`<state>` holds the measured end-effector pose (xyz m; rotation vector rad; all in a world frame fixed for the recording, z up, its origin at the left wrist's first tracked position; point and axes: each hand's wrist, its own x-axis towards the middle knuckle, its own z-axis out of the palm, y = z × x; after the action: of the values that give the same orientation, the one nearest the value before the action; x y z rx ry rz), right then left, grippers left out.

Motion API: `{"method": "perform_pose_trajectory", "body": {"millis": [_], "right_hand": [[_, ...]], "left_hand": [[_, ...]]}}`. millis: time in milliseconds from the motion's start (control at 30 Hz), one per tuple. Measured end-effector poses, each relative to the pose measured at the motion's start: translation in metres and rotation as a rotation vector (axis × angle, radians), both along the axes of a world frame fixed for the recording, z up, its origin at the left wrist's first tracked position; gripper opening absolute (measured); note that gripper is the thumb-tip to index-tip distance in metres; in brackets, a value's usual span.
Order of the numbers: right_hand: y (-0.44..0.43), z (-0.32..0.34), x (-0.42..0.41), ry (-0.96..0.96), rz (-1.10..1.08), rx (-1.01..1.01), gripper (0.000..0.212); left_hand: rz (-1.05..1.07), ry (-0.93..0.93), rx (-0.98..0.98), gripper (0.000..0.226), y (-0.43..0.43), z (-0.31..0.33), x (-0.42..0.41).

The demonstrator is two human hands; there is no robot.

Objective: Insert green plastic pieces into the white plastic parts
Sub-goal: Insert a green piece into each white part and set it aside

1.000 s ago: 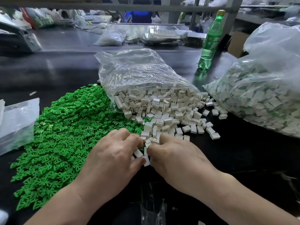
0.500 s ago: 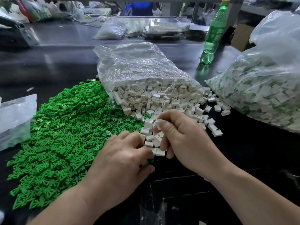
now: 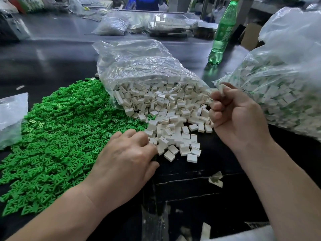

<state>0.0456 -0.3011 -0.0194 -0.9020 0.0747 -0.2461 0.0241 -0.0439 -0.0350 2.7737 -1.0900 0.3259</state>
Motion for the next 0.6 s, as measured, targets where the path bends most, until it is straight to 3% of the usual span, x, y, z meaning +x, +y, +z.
{"method": "perform_pose_trajectory", "body": {"millis": [133, 267, 367, 500, 600], "right_hand": [[0.008, -0.01, 0.0, 0.031, 0.017, -0.148, 0.012], [0.026, -0.019, -0.006, 0.052, 0.119, -0.46, 0.018], [0.036, -0.021, -0.012, 0.035, 0.199, -0.566, 0.016], [0.044, -0.017, -0.021, 0.006, 0.335, -0.532, 0.016], [0.052, -0.014, -0.026, 0.019, 0.435, -0.422, 0.021]], "left_hand": [[-0.031, 0.016, 0.056, 0.02, -0.001, 0.004, -0.001], [-0.023, 0.03, 0.012, 0.02, -0.002, 0.01, 0.0], [-0.028, -0.009, -0.051, 0.018, -0.003, 0.014, 0.001], [0.104, 0.081, -0.441, 0.012, -0.002, 0.022, 0.001], [0.198, 0.36, -0.827, 0.013, -0.002, 0.026, 0.0]]}}
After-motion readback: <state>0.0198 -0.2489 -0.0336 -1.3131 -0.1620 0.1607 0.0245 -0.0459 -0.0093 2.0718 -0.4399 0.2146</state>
